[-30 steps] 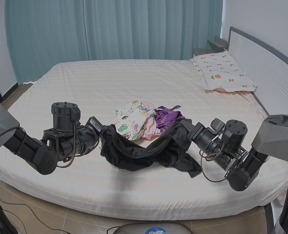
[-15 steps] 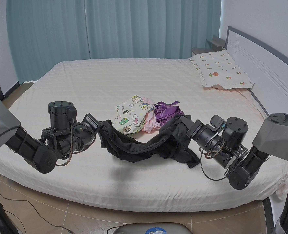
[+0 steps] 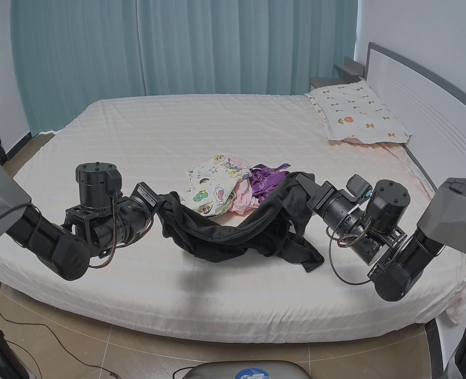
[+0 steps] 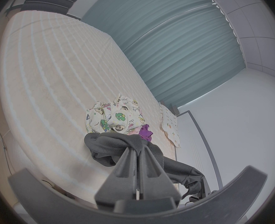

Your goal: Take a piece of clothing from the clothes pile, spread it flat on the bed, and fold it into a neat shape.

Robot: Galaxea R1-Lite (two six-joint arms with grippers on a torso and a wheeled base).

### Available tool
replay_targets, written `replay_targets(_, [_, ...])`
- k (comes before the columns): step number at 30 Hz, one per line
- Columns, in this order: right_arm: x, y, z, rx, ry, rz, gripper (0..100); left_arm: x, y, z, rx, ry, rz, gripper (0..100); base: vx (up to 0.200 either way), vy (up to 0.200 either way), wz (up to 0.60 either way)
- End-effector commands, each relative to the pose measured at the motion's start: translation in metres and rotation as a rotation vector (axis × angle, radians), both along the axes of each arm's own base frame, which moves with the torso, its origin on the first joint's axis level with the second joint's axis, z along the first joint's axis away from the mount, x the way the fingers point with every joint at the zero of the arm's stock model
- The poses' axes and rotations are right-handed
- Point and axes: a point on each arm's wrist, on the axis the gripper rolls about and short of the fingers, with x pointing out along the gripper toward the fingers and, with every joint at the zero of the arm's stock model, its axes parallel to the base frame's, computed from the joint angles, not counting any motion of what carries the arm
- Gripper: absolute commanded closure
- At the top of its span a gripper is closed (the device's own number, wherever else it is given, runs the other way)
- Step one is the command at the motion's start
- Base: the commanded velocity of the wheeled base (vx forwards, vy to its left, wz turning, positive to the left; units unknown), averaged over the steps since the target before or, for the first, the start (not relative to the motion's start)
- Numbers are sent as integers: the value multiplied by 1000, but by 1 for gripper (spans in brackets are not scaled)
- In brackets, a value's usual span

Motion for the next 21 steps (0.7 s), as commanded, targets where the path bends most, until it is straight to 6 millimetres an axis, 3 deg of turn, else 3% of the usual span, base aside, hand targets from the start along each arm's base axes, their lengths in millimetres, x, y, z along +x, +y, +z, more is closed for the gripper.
replay_targets(1, [0,0,0,5,-8,0,100,-1,-1,1,-2,-2,-2,100,0,0,0])
replay_targets(10, [-1,-1,7,9,-28,-1,100,4,13,5,-11,-15,34,100,0,178,0])
replay_targets(21, [-1,2,23,-17,-103,-4,100,3,31,25,-25,-71,84,100,0,200,0])
